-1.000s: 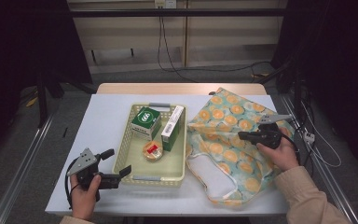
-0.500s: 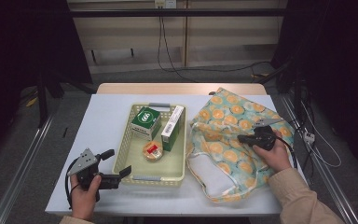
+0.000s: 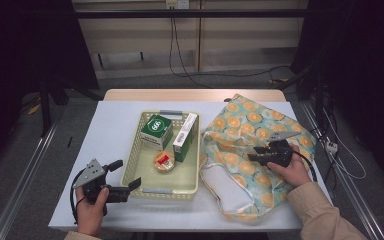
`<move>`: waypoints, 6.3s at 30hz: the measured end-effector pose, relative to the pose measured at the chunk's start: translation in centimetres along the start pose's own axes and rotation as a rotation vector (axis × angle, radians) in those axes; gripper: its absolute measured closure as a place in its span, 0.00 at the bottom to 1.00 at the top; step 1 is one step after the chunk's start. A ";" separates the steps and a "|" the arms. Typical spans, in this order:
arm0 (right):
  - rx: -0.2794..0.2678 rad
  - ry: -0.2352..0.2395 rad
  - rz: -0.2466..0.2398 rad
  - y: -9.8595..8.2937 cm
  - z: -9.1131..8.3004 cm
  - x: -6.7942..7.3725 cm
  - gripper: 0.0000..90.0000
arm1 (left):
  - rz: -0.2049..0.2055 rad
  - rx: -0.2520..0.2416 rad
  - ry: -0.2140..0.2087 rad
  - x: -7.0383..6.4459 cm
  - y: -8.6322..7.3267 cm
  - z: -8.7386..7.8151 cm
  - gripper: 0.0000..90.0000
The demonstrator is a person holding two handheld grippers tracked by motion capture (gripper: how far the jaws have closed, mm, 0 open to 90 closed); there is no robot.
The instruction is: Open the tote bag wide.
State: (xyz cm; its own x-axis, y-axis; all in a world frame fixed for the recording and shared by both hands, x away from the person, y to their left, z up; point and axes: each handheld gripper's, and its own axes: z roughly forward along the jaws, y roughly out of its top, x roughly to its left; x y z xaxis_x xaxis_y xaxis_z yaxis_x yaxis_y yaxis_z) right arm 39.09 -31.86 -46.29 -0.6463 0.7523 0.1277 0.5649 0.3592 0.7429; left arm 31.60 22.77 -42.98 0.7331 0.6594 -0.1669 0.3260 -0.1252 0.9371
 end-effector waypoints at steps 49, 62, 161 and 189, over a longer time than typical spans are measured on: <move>-0.045 -0.100 -0.040 1.6 -3.0 1.8 1.00 | 0.001 0.000 -0.009 -0.1 0.0 0.2 0.04; 0.009 -0.109 0.038 0.2 -0.2 0.6 0.69 | -0.001 0.003 -0.009 0.0 -0.1 0.2 0.04; -0.149 -0.005 0.043 4.6 -7.0 2.1 1.00 | 0.087 0.184 -0.101 -2.3 8.8 8.4 0.05; -0.191 0.039 0.071 4.8 -7.4 2.2 1.00 | 0.077 0.312 -0.067 -0.8 5.6 12.0 0.07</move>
State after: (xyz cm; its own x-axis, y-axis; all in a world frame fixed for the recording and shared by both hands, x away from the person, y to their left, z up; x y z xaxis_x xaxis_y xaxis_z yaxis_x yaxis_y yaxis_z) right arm 36.60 -32.56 -37.54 -0.6301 0.7485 0.2065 0.5045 0.1924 0.8417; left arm 39.99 12.64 -41.25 0.7968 0.5903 -0.1289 0.4279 -0.4007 0.8102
